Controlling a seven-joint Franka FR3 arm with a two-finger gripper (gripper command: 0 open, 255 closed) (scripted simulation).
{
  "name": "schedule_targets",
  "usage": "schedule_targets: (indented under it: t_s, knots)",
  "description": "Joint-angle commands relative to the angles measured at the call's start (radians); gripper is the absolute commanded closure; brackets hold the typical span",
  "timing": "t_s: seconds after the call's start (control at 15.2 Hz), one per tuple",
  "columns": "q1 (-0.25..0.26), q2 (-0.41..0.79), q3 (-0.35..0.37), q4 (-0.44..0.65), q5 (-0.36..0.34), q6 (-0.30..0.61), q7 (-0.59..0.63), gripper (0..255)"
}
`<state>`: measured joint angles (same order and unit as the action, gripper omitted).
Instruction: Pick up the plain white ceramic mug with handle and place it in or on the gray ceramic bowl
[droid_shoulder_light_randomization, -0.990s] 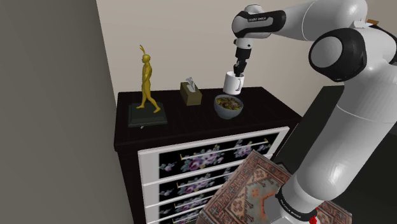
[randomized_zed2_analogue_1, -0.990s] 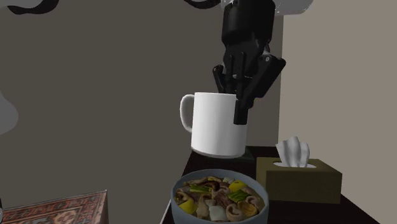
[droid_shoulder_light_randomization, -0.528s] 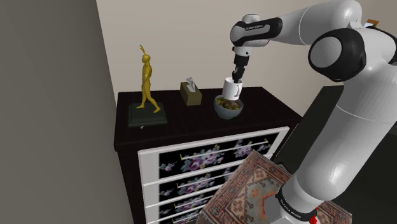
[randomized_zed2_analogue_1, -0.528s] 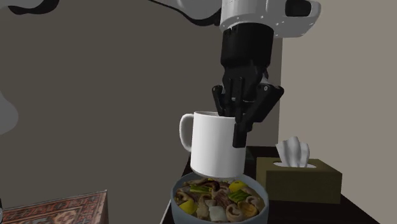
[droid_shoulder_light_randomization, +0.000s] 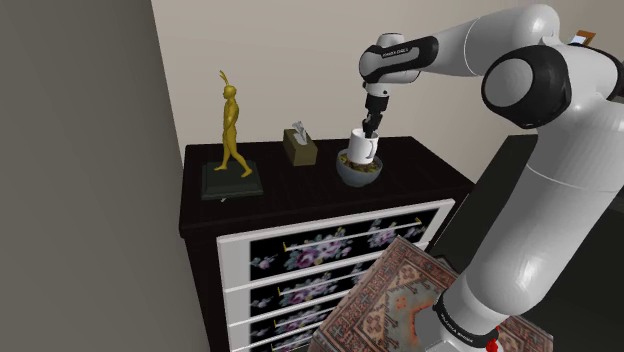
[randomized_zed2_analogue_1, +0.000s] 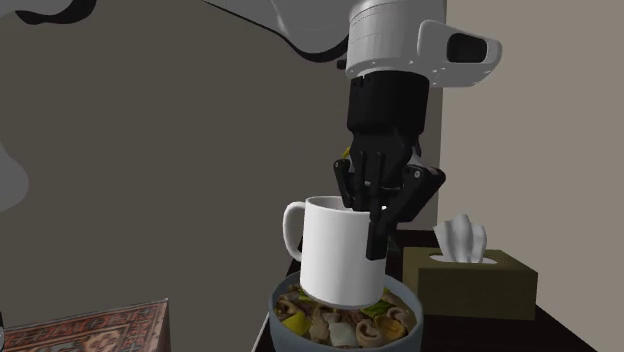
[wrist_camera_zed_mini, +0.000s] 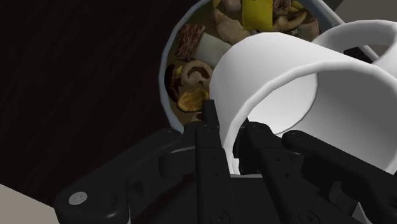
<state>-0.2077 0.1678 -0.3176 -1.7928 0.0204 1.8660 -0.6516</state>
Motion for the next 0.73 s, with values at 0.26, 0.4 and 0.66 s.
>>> schedule_targets:
  t_s: [0.26,0.4,0.66]
  knots:
    - [0.0,0.002,0.0,-0.002,0.0,0.001,0.0,0]
    - [0.001,0.002,0.001,-0.001,0.0,0.0,0.001,0]
    - [0.0,-0.001,0.0,0.028,-0.001,-0.031,0.0,0]
